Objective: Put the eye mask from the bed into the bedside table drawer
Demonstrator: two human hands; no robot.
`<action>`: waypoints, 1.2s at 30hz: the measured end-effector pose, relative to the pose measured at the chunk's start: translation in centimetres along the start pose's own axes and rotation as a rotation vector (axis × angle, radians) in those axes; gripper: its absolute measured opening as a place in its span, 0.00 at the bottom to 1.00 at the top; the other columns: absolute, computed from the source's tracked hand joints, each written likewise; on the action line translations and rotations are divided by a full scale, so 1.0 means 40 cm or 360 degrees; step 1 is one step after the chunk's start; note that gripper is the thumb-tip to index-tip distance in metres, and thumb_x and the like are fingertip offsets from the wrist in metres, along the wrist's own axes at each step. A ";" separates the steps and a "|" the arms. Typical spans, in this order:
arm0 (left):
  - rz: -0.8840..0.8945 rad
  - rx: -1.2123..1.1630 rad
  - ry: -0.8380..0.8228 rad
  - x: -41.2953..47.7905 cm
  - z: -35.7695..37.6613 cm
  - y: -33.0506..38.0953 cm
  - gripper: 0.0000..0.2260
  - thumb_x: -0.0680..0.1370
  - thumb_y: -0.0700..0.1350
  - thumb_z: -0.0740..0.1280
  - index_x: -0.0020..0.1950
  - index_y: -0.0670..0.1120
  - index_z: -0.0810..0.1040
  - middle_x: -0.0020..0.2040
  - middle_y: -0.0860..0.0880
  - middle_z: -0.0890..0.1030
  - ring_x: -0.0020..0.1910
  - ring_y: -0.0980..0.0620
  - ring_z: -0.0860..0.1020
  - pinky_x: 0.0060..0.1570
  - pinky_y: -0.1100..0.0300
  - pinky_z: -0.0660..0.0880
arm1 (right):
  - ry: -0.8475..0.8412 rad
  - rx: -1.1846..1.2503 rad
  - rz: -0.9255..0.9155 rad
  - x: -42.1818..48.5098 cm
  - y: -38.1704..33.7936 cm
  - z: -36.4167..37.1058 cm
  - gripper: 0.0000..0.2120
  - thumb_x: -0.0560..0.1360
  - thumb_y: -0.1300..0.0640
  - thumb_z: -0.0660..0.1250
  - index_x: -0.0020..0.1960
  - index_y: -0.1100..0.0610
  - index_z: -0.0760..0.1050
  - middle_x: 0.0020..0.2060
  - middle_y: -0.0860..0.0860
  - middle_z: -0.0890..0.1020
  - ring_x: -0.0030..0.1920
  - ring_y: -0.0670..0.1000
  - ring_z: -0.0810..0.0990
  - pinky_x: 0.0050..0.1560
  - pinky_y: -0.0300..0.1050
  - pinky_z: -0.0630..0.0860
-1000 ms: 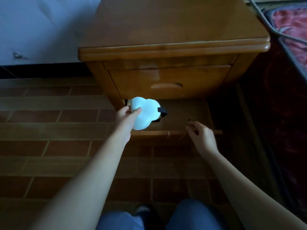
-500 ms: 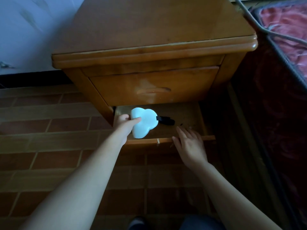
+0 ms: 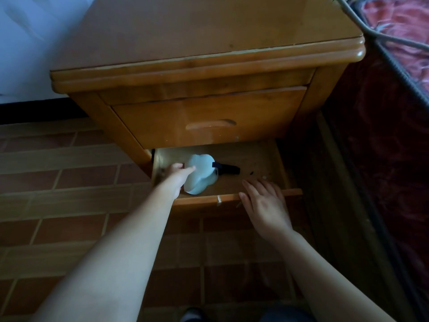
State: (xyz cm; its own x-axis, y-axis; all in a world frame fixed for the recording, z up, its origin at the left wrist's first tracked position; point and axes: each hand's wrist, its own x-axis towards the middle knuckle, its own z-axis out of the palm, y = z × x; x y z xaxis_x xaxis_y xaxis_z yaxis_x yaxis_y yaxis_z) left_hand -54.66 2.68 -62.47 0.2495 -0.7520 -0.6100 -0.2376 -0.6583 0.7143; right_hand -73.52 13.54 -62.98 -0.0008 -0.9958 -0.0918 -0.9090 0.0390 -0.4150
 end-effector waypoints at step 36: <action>0.1317 0.1629 0.0234 -0.197 -0.216 0.052 0.15 0.79 0.48 0.57 0.64 0.48 0.71 0.65 0.48 0.75 0.65 0.47 0.70 0.57 0.51 0.71 | -0.0359 -0.0120 0.0092 -0.026 -0.051 -0.120 0.23 0.78 0.45 0.48 0.71 0.51 0.58 0.72 0.51 0.65 0.74 0.54 0.55 0.73 0.53 0.54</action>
State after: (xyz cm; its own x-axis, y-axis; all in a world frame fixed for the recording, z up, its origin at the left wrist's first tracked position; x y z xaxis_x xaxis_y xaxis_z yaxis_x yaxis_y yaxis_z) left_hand -49.01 7.51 -53.22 -0.2275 -0.9732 -0.0334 -0.9480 0.2135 0.2362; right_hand -73.67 14.12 -57.71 0.0321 -0.9479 -0.3169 -0.9388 0.0803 -0.3351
